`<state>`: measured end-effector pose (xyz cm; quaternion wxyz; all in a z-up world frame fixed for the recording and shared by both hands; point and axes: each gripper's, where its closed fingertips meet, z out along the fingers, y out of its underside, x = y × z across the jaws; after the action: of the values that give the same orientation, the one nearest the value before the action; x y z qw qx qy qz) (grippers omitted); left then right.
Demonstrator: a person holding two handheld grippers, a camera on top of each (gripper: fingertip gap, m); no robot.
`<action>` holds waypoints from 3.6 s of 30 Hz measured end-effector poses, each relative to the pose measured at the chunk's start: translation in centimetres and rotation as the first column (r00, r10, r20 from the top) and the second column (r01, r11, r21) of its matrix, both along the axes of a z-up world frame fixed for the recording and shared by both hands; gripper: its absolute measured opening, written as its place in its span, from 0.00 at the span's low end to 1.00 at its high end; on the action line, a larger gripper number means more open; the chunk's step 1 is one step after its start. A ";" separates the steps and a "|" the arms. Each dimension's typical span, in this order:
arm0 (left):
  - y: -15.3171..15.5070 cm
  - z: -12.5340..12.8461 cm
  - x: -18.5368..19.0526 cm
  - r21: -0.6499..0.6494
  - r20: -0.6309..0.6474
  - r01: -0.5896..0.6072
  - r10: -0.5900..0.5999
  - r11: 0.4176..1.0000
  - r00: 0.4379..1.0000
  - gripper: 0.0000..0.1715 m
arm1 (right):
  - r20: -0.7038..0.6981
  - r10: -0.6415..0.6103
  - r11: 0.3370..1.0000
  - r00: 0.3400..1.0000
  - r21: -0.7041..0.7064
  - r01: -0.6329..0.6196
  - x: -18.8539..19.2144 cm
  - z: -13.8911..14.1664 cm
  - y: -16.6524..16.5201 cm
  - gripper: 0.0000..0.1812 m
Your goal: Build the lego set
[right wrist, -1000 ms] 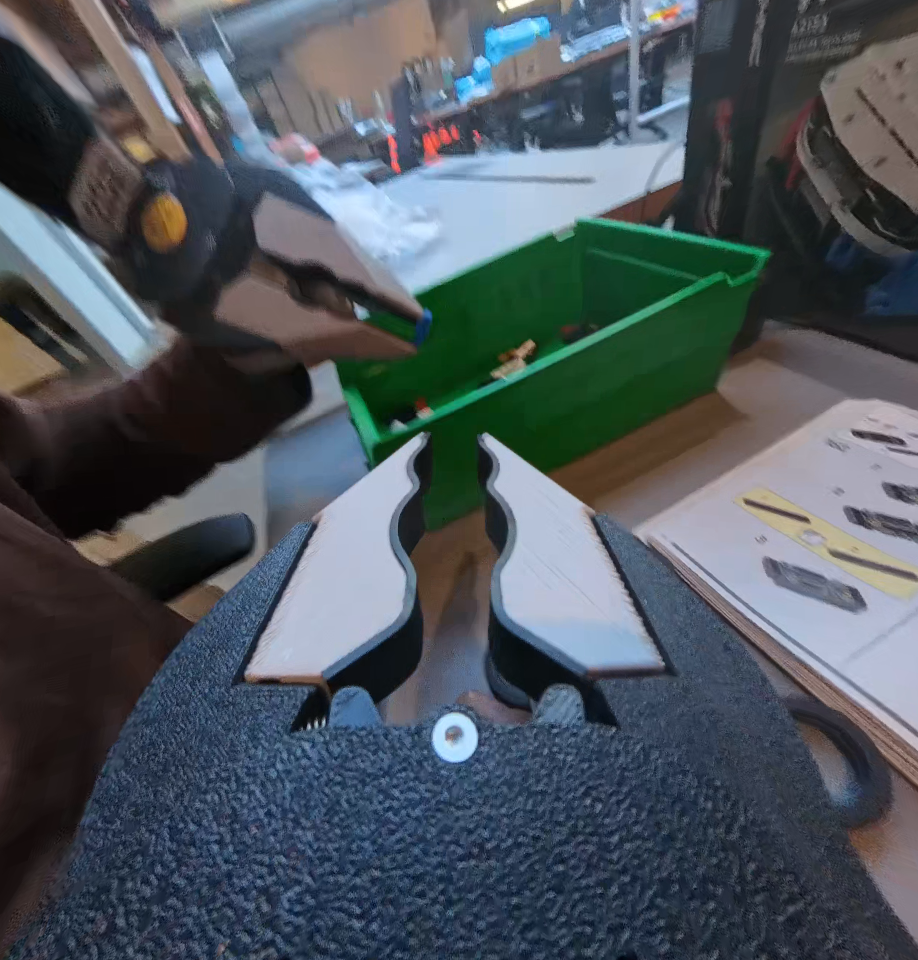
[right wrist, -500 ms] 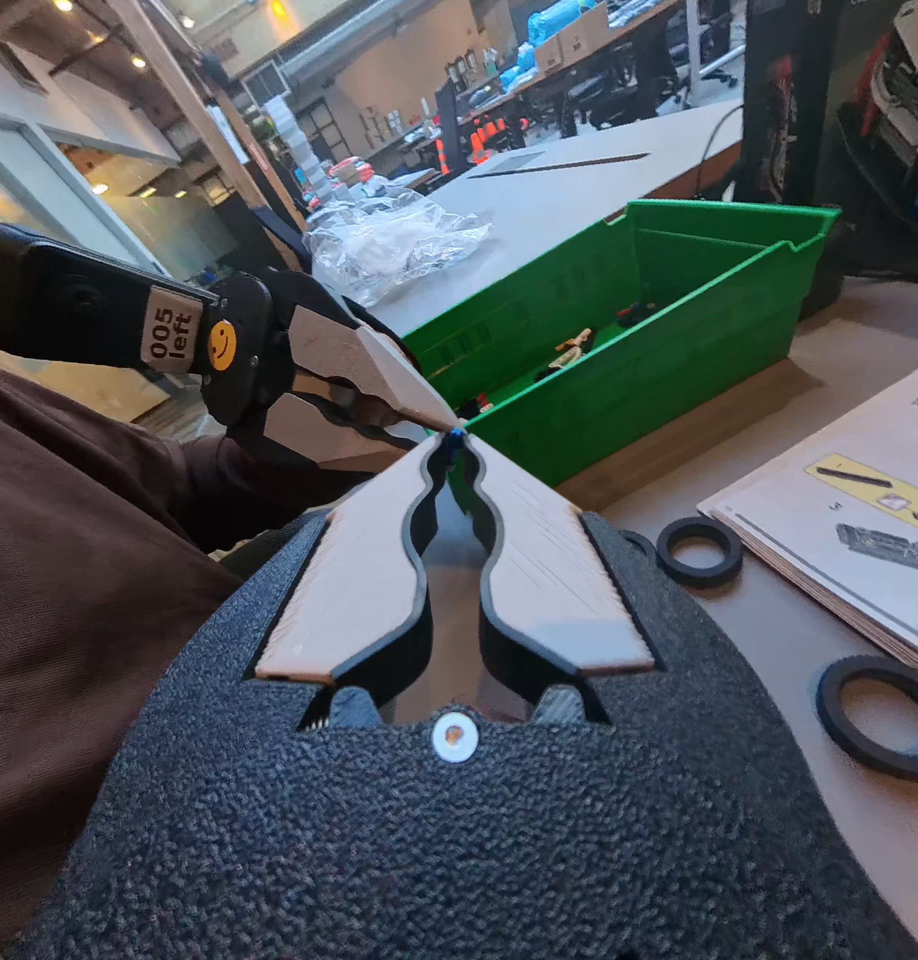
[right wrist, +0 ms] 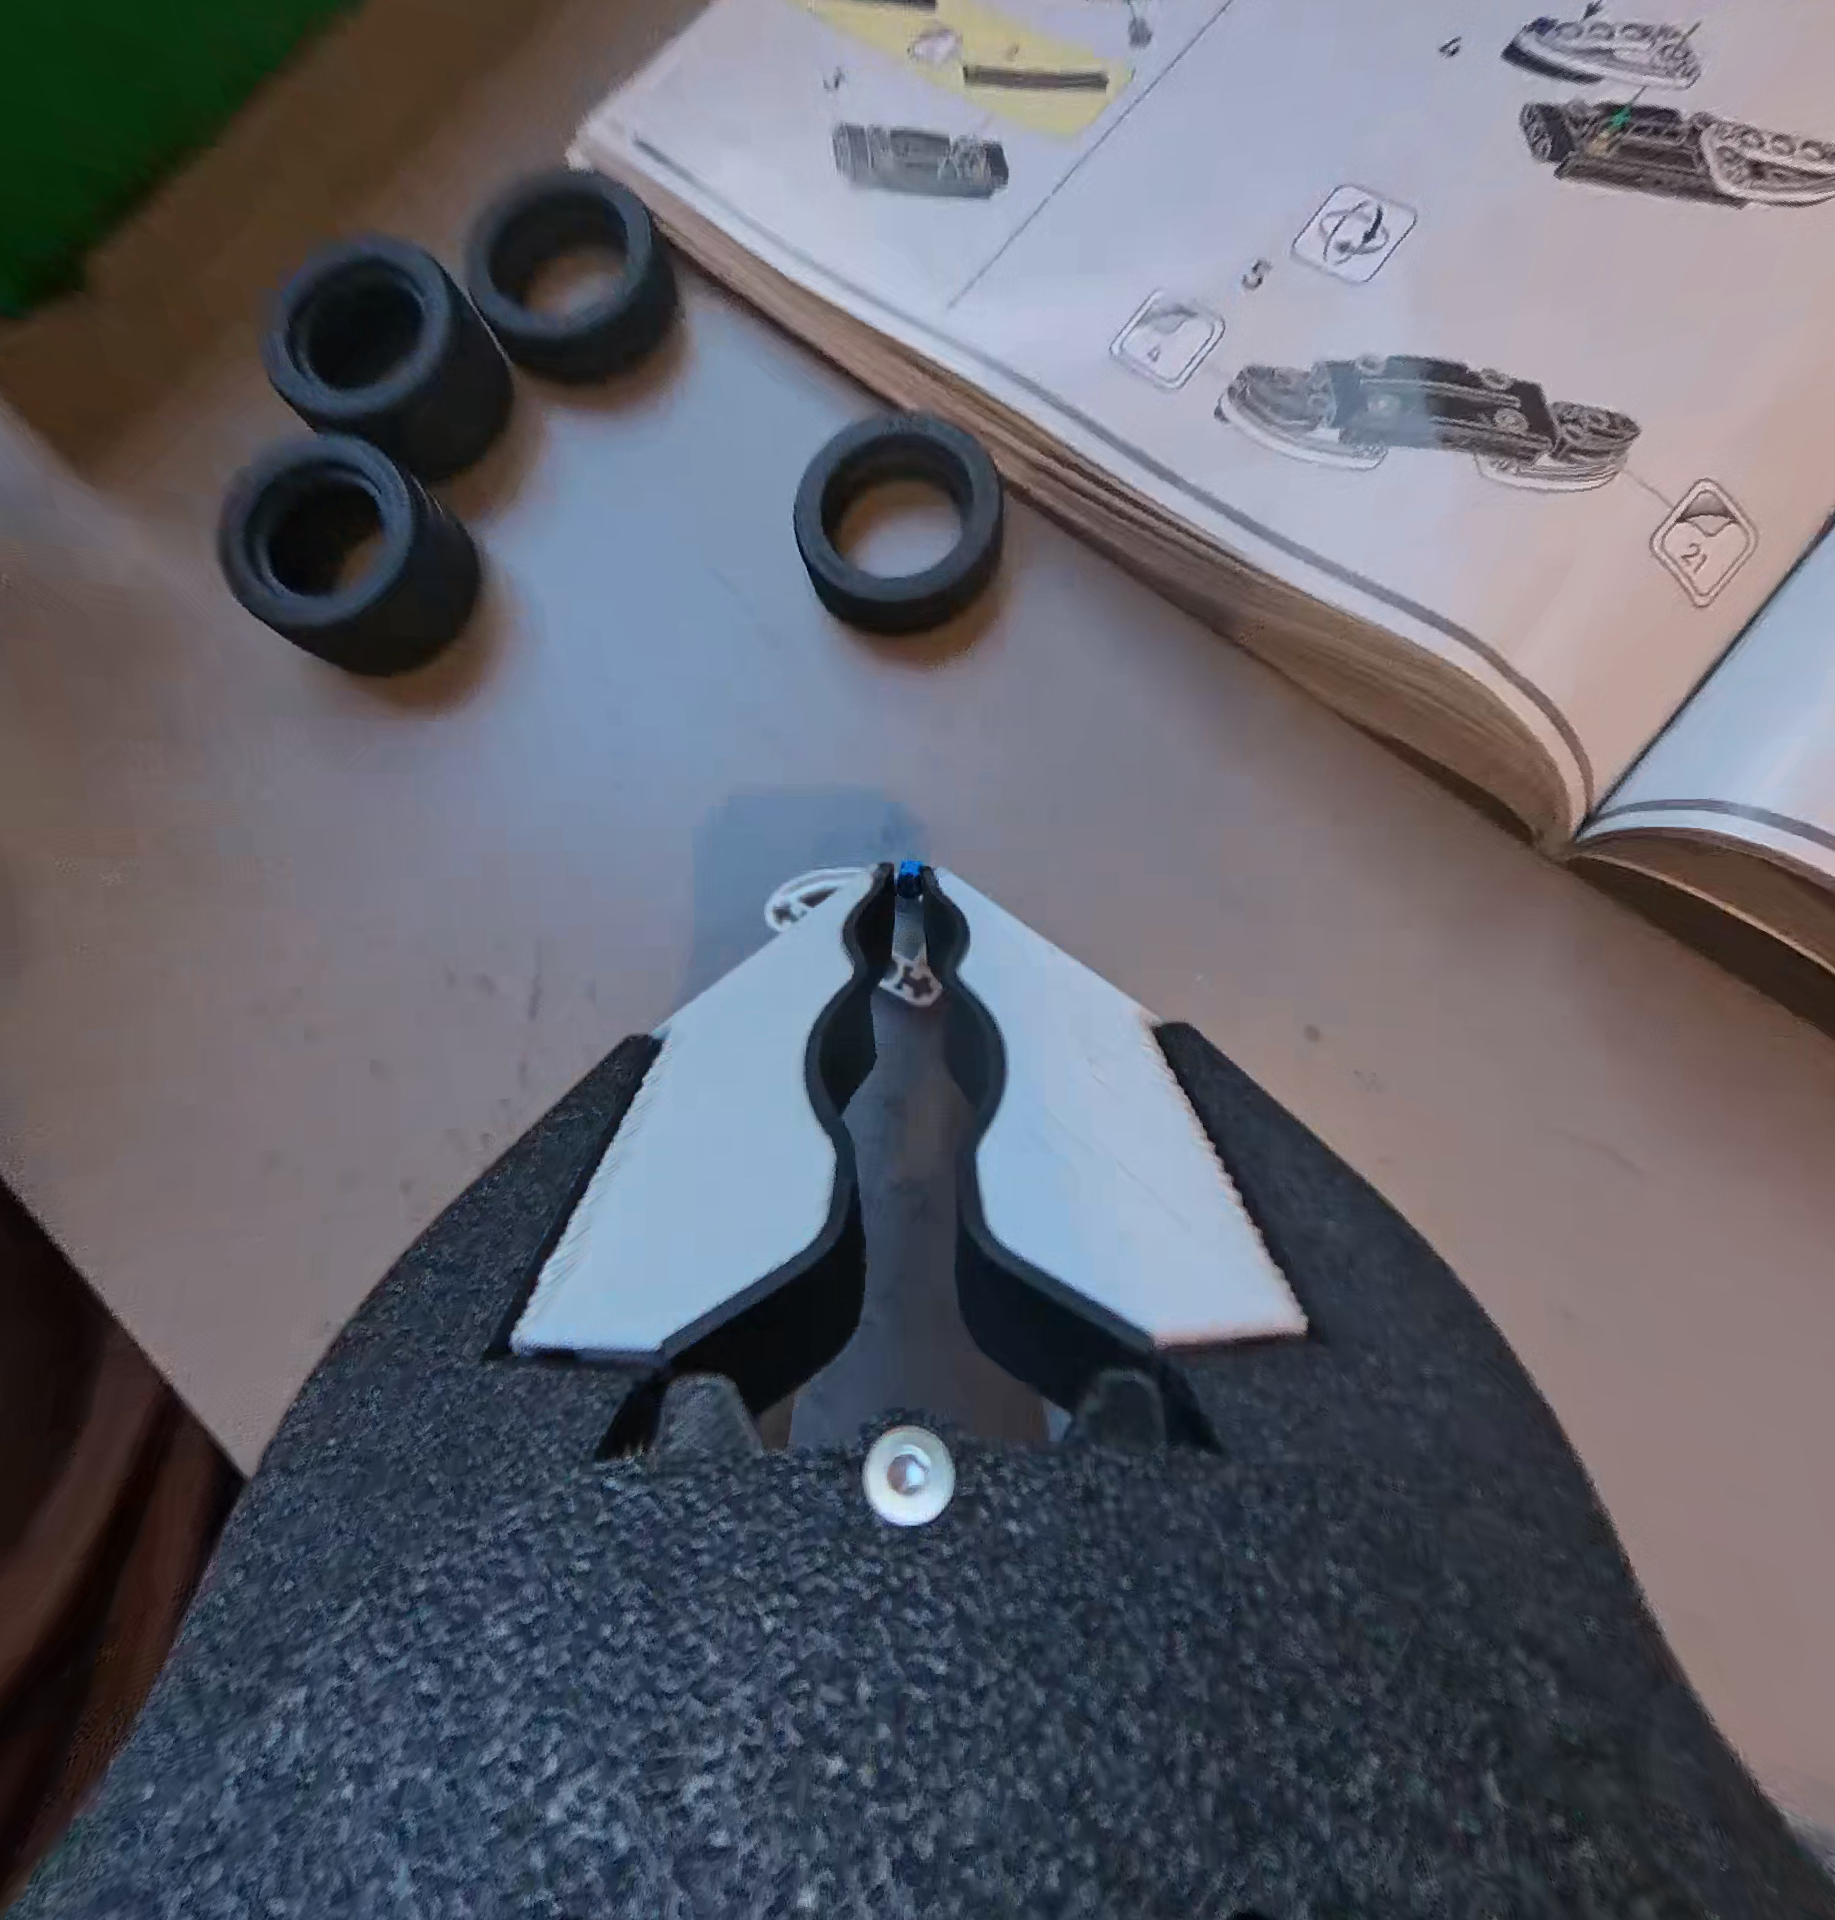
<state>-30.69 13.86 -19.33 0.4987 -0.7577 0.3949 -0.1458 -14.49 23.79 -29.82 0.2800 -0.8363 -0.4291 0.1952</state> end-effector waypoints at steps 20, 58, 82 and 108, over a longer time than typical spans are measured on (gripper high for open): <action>-1.0 -2.6 -0.9 -0.169 0.095 -0.027 0.043 0.985 0.995 0.49 | -0.290 0.139 0.986 0.947 0.128 -0.106 -4.6 5.3 -2.4 0.12; 7.2 -0.5 -18.3 -0.172 -0.158 -0.569 0.548 0.804 0.821 0.39 | -0.338 0.477 0.860 0.811 0.368 -0.353 -17.4 7.9 -9.6 0.05; 20.4 -8.4 -12.3 -0.456 -0.451 -0.208 -0.023 0.865 0.892 0.21 | -0.370 0.372 0.913 0.852 0.313 -0.263 -14.9 6.7 -8.8 0.04; 4.9 -9.8 -17.5 -0.681 -0.591 -0.237 -0.329 0.692 0.737 0.22 | -0.404 0.363 0.925 0.840 0.261 -0.274 -14.9 5.8 -8.4 0.03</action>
<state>-48.20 18.71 -29.08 -0.0216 -0.8779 0.4780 -0.0172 -29.43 15.43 -24.05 0.4139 -0.6545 -0.5039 0.3827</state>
